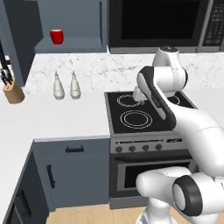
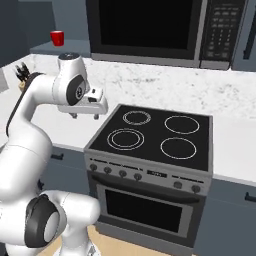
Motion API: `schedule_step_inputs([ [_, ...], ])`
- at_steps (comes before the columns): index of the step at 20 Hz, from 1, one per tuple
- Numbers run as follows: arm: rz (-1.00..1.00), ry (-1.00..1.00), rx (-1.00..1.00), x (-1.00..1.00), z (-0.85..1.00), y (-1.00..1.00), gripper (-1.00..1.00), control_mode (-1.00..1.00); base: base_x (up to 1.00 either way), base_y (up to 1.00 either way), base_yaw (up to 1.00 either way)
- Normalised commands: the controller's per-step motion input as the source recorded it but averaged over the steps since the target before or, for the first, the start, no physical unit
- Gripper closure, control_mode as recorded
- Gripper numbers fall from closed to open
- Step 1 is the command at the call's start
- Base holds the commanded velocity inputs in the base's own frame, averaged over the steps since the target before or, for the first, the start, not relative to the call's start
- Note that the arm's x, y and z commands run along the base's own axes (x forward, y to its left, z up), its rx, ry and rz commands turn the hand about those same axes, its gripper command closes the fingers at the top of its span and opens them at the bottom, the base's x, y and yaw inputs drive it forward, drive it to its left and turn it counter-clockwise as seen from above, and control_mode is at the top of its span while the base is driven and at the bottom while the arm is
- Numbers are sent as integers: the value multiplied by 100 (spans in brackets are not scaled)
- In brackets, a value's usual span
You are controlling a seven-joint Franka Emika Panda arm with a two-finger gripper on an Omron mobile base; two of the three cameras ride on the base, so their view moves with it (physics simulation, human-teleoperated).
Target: Gather all objects into one cabinet and sort the glasses and bowls to opposite sides.
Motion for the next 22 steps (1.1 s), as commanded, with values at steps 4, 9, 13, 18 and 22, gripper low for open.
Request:
schedule_step_inputs([
  [4, 0, 0, 0, 0, 0, 0, -100, 100, -14, 59, 16],
  [9, 0, 0, 0, 0, 0, 0, -100, 100, 3, 57, 21],
  [13, 0, 0, 0, 0, 0, 0, -100, 100, 34, 60, 16],
  [18, 0, 0, 0, 0, 0, 0, -100, 100, 71, 17, 14],
  [22, 0, 0, 0, 0, 0, 0, -100, 100, 97, -4, 11],
])
